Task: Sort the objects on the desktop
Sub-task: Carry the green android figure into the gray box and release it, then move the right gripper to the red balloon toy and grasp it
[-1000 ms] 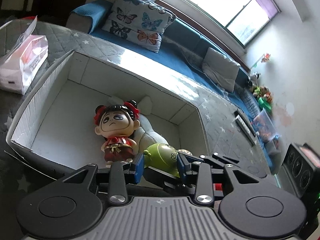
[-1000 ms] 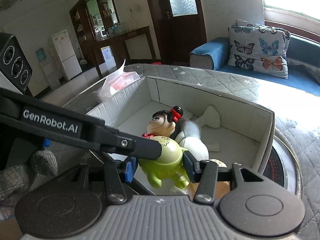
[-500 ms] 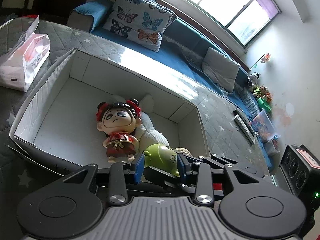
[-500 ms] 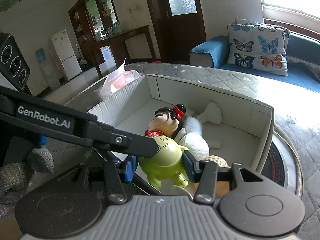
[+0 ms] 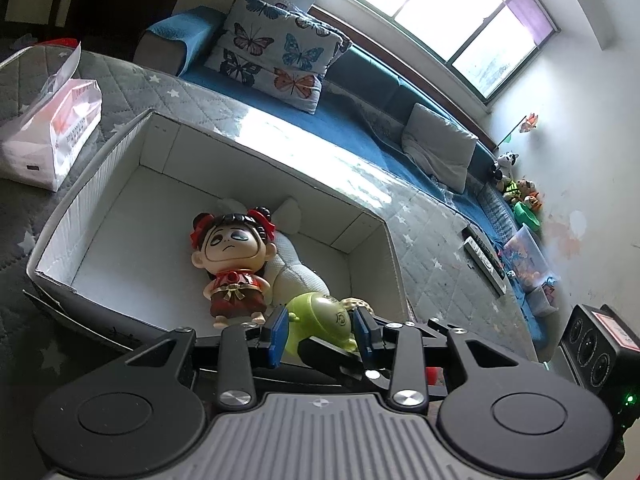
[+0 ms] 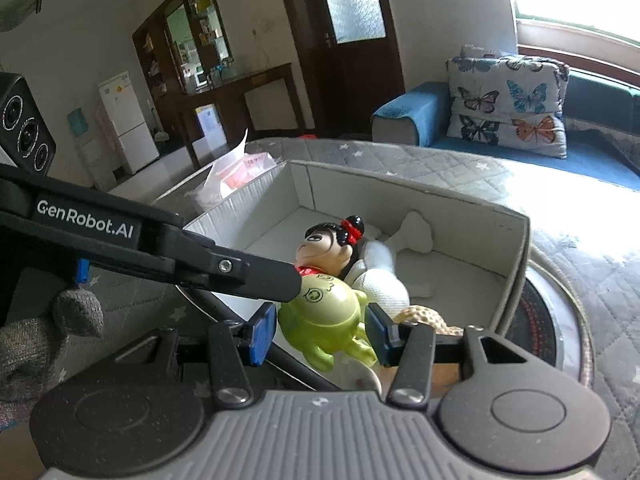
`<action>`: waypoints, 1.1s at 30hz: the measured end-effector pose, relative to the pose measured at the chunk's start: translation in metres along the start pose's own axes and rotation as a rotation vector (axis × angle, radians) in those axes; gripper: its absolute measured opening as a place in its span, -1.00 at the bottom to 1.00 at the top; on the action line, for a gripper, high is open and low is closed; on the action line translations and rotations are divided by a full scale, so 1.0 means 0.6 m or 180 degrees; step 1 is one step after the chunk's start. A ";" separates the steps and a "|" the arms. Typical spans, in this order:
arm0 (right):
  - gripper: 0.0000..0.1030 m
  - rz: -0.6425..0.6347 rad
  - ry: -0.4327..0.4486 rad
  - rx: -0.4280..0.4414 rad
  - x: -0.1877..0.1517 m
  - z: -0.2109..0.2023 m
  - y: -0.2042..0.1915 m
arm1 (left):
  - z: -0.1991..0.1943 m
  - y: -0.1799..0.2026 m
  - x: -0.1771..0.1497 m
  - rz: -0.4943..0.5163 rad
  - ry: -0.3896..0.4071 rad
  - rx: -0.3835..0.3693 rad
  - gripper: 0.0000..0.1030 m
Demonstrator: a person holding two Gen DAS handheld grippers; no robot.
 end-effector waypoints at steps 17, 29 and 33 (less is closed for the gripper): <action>0.20 -0.0035 0.0286 -0.0253 -0.025 -0.103 0.024 | -0.014 0.056 -0.039 0.0088 -0.0016 -0.0153 -0.26; 0.50 -0.0144 0.0374 -0.0676 -0.075 -0.169 0.077 | -0.004 0.127 -0.093 0.0207 -0.0144 -0.0391 -0.27; 0.56 -0.0175 0.0342 -0.0803 -0.089 -0.172 0.103 | 0.003 0.153 -0.109 0.0231 -0.0170 -0.0459 -0.27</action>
Point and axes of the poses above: each gripper's, at about its wrist camera, not at the fingertips, and z roughly the way its jaws point, y to its right, x to its top, the point moved 8 cm from there along z, roughly the way its jaws point, and after that the axes turned 9 degrees about y, right-handed, at the moved point
